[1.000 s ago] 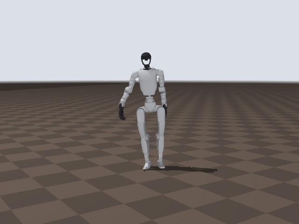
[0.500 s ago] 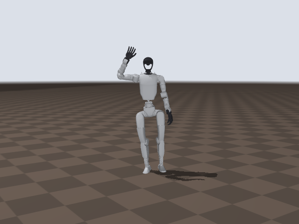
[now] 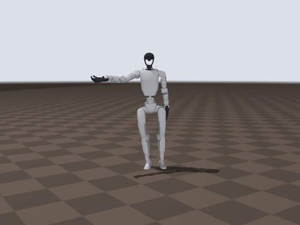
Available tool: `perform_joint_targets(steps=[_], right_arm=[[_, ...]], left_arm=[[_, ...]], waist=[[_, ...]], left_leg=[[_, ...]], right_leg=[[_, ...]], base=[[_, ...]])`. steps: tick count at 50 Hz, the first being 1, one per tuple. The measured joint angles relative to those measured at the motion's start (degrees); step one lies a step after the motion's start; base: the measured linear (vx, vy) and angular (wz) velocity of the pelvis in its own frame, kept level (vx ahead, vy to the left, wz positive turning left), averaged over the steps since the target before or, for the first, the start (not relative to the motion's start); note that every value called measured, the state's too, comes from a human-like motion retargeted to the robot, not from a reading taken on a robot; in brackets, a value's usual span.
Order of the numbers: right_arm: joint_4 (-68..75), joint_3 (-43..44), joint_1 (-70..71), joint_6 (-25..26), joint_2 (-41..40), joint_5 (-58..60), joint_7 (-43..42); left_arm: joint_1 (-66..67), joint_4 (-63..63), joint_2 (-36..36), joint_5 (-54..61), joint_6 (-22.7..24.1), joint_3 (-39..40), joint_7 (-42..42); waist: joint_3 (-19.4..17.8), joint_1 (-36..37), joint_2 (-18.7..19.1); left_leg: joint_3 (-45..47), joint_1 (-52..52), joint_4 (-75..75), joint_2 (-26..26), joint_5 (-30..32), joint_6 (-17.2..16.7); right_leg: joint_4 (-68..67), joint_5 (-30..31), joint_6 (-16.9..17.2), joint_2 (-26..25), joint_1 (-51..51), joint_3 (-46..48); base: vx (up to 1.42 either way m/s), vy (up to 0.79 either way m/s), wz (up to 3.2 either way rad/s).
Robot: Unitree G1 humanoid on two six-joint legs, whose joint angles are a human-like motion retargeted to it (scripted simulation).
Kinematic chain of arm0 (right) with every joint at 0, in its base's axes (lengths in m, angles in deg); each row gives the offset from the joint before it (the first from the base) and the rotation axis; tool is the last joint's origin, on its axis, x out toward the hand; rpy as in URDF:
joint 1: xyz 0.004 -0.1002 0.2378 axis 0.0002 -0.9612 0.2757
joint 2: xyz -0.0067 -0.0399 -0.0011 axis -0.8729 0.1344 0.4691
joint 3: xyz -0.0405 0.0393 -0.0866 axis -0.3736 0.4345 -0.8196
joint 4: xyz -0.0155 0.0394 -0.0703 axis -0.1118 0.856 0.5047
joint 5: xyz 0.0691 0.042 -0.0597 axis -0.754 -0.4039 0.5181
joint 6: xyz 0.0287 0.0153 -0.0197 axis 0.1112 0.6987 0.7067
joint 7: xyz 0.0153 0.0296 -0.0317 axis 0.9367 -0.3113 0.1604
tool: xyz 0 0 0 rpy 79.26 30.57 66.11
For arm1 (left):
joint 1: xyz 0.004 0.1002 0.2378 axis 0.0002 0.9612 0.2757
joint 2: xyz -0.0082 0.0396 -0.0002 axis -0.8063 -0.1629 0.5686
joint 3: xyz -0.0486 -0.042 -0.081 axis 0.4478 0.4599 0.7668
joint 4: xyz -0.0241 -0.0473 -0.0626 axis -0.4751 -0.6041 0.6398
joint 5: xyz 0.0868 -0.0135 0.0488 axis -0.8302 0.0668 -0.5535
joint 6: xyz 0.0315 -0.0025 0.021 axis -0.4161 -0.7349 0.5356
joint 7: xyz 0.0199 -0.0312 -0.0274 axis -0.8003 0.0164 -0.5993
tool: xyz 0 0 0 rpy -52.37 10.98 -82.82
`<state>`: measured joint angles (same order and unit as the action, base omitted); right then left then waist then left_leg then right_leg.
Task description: Upper body actions
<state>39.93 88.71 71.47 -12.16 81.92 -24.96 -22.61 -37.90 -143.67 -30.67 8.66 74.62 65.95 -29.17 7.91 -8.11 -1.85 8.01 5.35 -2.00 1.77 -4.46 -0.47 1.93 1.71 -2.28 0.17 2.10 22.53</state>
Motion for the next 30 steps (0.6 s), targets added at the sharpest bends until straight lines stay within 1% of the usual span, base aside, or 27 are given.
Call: perform_joint_targets(steps=[2, 3, 4, 8, 10, 12, 15, 20, 22, 23, 25, 26, 28, 30], right_arm=[[-3.4, -0.3, 0.2, -8.5, -2.8, -2.1, -7.7], [-5.6, -1.5, 0.2, -10.9, -3.9, -1.3, -9.2], [-8.0, -3.1, 0.5, -11.9, -5.0, -0.2, -9.5], [-18.3, -11.7, 2.8, -13.1, -7.2, 4.1, -8.7], [-23.8, -17.6, 3.8, -15.5, -6.6, 8.6, -10.5], [-28.6, -23.9, 5.0, -18.1, -4.2, 16.6, -12.9], [-34.8, -34.3, 8.2, -20.5, 1.8, 28.6, -17.0], [-44.3, -54.2, 17.8, -24.5, 11.5, 48.9, -23.8], [-48.8, -62.5, 22.6, -23.6, 15.0, 58.9, -27.2], [-51.3, -67.1, 25.6, -21.9, 16.8, 63.9, -28.7], [-56.2, -76.2, 32.2, -17.0, 20.2, 73.5, -31.5], [-58.4, -81.1, 36.0, -13.7, 21.7, 77.3, -33.5], [-62.0, -92.9, 46.0, -8.1, 23.9, 83.3, -37.7], [-63.6, -103.8, 55.5, -6.4, 24.9, 86.8, -41.2]], left_arm=[[0.2, -0.4, 0.2, -0.2, -0.1, -0.4, 0.0], [0.2, -0.7, 0.3, -0.6, -0.4, -0.7, 0.2], [0.1, -0.9, 0.3, -1.1, -0.6, -1.0, 0.5], [-0.6, -0.8, 0.0, -2.9, -1.4, -1.9, 0.5], [-0.9, -0.4, -0.2, -3.3, -1.4, -2.5, 0.3], [-1.3, 0.1, -0.4, -3.6, -1.3, -2.7, 0.3], [-1.9, 0.7, -0.6, -3.9, -1.2, -3.2, -0.1], [-2.6, 0.2, -1.4, -4.3, -1.1, -4.6, -0.3], [-3.0, -0.2, -1.9, -4.8, -1.5, -5.1, 0.1], [-3.2, -0.4, -2.2, -5.0, -1.6, -5.3, 0.3], [-3.5, -0.7, -2.8, -5.3, -1.8, -5.7, 0.3], [-3.7, -0.8, -3.1, -5.4, -1.8, -5.8, 0.2], [-3.8, -0.9, -3.4, -5.6, -1.7, -5.9, -0.1], [-3.6, -0.9, -3.5, -6.0, -1.5, -6.1, -0.5]], waist=[[0.1, -0.7, 0.4], [0.1, -1.1, 0.6], [0.2, -1.3, 0.6], [0.3, -0.1, 0.2], [0.3, 1.6, -0.2], [0.0, 4.8, -0.7], [-0.6, 8.7, -1.2], [-0.4, 11.1, -2.2], [-0.6, 11.1, -2.9], [-0.8, 11.0, -3.1], [-1.3, 10.7, -3.9], [-1.6, 10.5, -4.3], [-2.1, 9.8, -4.7], [-2.1, 9.0, -4.9]], left_leg=[[0.0, -0.6, 0.2, 0.0, -0.3, 0.0], [-0.1, -1.1, 0.4, 0.1, -0.5, 0.1], [-0.1, -1.4, 0.5, 0.1, -0.6, 0.1], [1.5, -1.5, 0.5, -0.2, -0.4, 0.2], [3.1, -1.4, 0.5, -0.4, -0.1, 0.4], [6.3, -1.2, 0.5, -0.8, 0.3, 0.7], [10.0, -1.6, 0.7, -1.0, 0.7, 1.2], [11.8, -2.0, 1.3, -0.9, 0.7, 1.4], [11.5, -2.4, 1.4, -0.9, 0.6, 1.2], [11.3, -2.6, 1.4, -0.9, 0.5, 1.1], [10.8, -3.2, 1.5, -0.9, 0.3, 0.9], [10.4, -3.5, 1.5, -0.9, 0.3, 0.8], [9.6, -4.0, 1.6, -0.7, 0.1, 0.8], [8.9, -4.2, 1.8, -0.6, 0.0, 0.9]], right_leg=[[-0.1, 0.0, -0.1, -0.1, 0.0, 0.1], [-0.1, 0.0, -0.1, -0.2, 0.0, 0.4], [-0.1, 0.0, -0.1, -0.3, -0.1, 0.3], [-0.3, 0.1, -0.4, -0.7, -0.2, -1.4], [-0.4, 0.3, -0.5, -0.9, -0.1, -3.0], [-0.6, 0.7, -0.8, -1.5, 0.0, -6.2], [-0.9, 1.1, -1.1, -2.1, 0.2, -9.8], [-1.1, 1.6, -1.3, -2.4, 0.7, -11.4], [-1.2, 1.6, -1.3, -2.3, 0.7, -11.1], [-1.2, 1.6, -1.3, -2.2, 0.6, -11.0], [-1.3, 1.6, -1.3, -2.1, 0.4, -10.5], [-1.4, 1.5, -1.3, -2.0, 0.2, -10.2], [-1.5, 1.4, -1.2, -1.9, -0.1, -9.5], [-1.6, 1.3, -1.2, -1.8, -0.2, -8.8]], base=[[0.0, 0.02, -0.13], [0.0, 0.0, 0.0], [0.0, 0.0, 0.0], [0.03, -0.06, -0.38], [0.04, -0.09, -0.78], [0.04, -0.09, -1.29], [0.04, -0.09, -1.05], [0.03, -0.11, -0.33], [-0.01, -0.14, 0.11], [-0.02, -0.15, 0.19], [-0.02, -0.13, 0.22], [-0.02, -0.11, 0.26], [-0.01, -0.09, 0.33], [0.01, -0.05, 0.28]])
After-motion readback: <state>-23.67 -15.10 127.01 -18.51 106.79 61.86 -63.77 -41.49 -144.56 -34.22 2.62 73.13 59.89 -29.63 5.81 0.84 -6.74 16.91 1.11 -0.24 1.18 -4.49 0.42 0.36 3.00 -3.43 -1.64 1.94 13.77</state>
